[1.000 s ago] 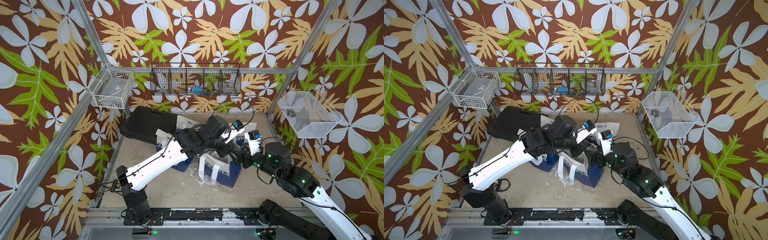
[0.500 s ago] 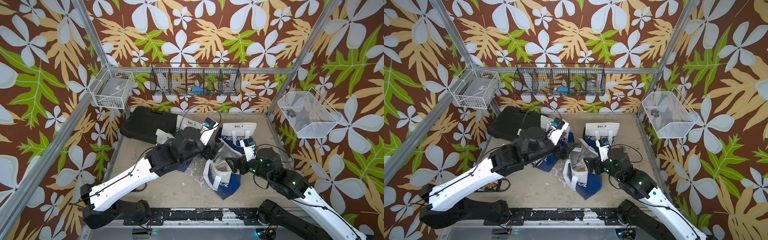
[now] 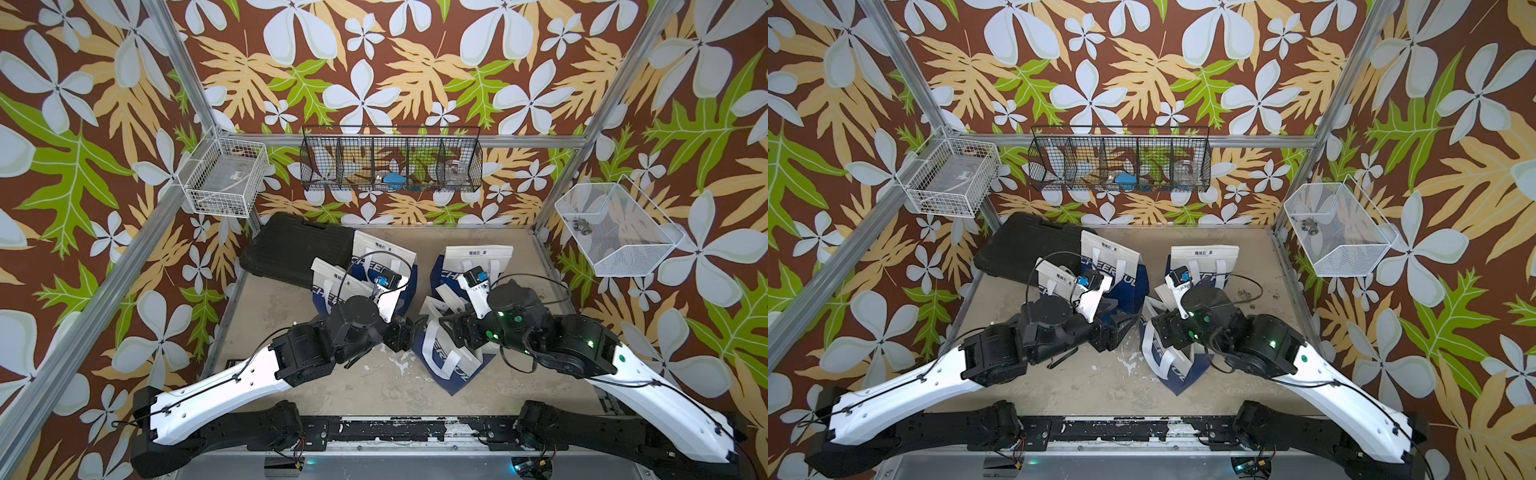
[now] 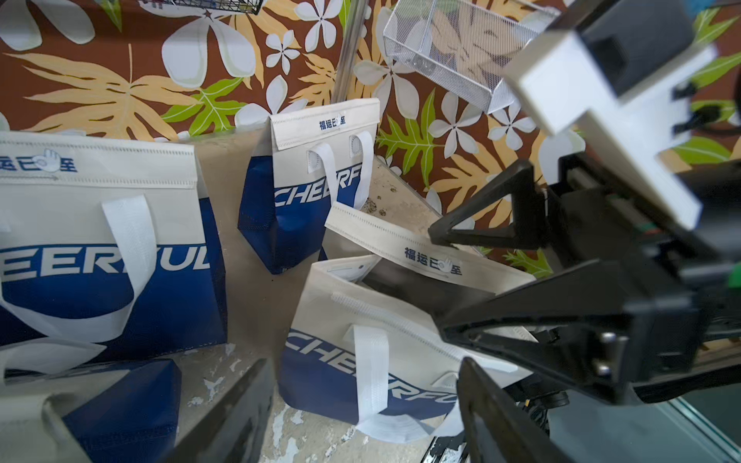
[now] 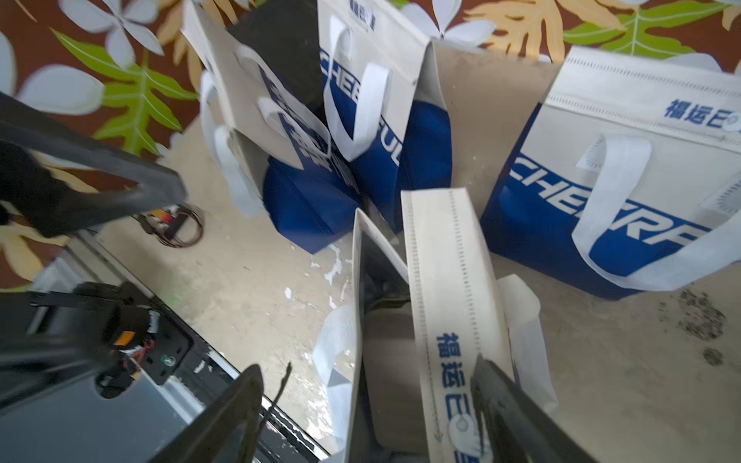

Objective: Open the takeout bag
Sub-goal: Pick up the takeout bag at the center of the board.

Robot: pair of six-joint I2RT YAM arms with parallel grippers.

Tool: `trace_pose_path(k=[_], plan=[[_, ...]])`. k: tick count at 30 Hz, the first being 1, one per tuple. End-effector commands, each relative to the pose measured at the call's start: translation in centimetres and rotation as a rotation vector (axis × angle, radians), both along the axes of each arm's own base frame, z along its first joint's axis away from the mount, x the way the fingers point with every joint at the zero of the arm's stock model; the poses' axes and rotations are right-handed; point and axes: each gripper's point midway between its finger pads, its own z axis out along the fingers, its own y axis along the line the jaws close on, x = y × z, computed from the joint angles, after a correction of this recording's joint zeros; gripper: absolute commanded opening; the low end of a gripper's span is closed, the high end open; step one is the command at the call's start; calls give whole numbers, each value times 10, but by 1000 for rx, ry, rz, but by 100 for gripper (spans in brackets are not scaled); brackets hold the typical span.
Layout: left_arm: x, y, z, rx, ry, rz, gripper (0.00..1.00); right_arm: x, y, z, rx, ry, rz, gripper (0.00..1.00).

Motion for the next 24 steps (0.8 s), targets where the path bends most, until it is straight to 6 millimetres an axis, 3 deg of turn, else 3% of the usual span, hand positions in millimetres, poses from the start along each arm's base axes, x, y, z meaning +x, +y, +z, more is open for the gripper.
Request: trace_pose_path(k=[1, 4, 8, 11, 18, 21, 24], plan=[[-4, -2, 19, -176, 41, 11, 74, 0, -32, -5, -132, -17, -77, 78], [-1, -1, 10, -190, 65, 40, 73, 3, -46, -2, -201, -38, -117, 74], [-2, -13, 5, -180, 85, 15, 71, 9, -48, 0, -257, -50, -125, 69], [-2, -19, 6, -186, 90, 17, 71, 11, -44, -10, -322, -43, -87, 60], [1, -29, 6, -217, 126, 30, 69, 12, -32, -31, -425, -44, -53, 57], [-2, -38, 8, -225, 135, 17, 69, 19, -38, -29, -467, -67, -110, 45], [-4, -49, 6, -220, 157, 5, 68, 23, -43, -20, -477, -90, -154, 23]])
